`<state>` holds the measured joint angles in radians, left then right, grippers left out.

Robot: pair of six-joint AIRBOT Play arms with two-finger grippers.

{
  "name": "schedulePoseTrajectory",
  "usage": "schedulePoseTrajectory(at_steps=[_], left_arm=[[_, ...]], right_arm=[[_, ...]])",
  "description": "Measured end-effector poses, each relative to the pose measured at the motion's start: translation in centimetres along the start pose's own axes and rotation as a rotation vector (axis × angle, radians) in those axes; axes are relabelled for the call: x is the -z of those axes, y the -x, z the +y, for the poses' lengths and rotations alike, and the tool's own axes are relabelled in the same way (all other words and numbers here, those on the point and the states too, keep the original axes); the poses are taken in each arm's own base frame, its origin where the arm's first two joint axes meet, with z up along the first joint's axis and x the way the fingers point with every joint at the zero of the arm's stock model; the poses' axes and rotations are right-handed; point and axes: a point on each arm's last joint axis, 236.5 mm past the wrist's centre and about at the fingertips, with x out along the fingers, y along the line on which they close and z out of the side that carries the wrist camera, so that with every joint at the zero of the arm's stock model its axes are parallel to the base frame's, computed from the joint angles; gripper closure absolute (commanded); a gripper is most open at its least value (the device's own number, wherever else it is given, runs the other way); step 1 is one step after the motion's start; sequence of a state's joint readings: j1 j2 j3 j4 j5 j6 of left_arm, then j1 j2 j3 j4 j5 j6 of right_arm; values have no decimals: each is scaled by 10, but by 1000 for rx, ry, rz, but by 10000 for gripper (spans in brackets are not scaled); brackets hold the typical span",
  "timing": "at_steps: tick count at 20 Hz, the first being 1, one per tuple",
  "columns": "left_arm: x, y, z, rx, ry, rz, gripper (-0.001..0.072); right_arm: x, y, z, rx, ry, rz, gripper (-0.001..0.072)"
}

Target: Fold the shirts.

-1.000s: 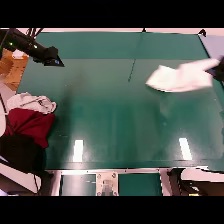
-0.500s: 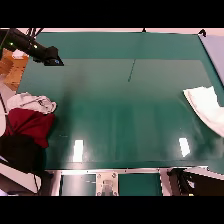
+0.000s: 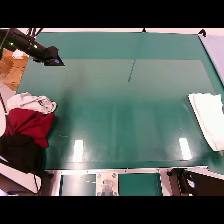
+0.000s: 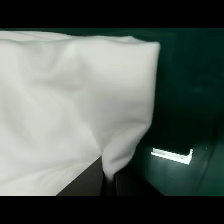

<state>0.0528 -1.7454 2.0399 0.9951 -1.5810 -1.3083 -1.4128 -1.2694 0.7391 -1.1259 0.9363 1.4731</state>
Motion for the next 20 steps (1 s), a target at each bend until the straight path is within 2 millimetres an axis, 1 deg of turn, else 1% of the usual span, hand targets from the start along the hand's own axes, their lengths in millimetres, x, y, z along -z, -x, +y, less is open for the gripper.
schedulePoseTrajectory(at_steps=[2, 3, 4, 5, 7, 8, 10, 11, 12, 13, 14, 15, 16, 17, 18, 19, 20], left_arm=[[0, 0, -1, 2, -1, 0, 685], [0, 0, -1, 3, -2, 1, 685], [0, 0, -2, 4, -2, 0, 685], [0, 0, -2, 4, -2, 0, 685], [0, 0, -2, 5, -2, 0, 685], [0, 0, -2, 5, -2, 0, 685], [-1, 0, -1, 3, -2, -4, 686], [-2, 0, -1, 0, -2, -8, 687], [-3, 0, -1, -1, -2, -10, 687], [-3, 1, -1, -3, -3, -14, 687], [-4, 2, -2, -5, -3, -19, 687], [-4, 5, -2, -10, -5, -23, 687], [-2, 7, -2, -20, 0, -22, 687], [1, 9, -1, -30, 8, -15, 687], [8, 10, 0, -40, 22, -2, 687], [16, 11, -1, -45, 34, 12, 687], [26, 11, -2, -47, 48, 28, 687]], right_arm=[[0, 3, -14, 57, 17, -9, 688], [0, 5, -19, 81, 25, -13, 530], [0, 6, -23, 100, 35, -14, 336], [0, 7, -27, 116, 42, -13, 282], [3, 13, -28, 127, 48, 11, 288], [2, 19, -26, 130, 52, 20, 353], [-3, 36, -16, 126, 47, 43, 458], [-6, 47, -6, 118, 50, 53, 543], [-7, 58, 12, 85, 56, 61, 593], [-8, 68, 35, 40, 74, 64, 650], [-7, 78, 64, -19, 105, 60, 697], [-6, 86, 96, -81, 142, 54, 698], [1, 94, 132, -145, 204, 52, 699], [12, 100, 164, -197, 274, 57, 699], [30, 104, 195, -244, 357, 73, 699], [51, 106, 220, -277, 442, 94, 700], [79, 107, 242, -308, 536, 124, 700]])
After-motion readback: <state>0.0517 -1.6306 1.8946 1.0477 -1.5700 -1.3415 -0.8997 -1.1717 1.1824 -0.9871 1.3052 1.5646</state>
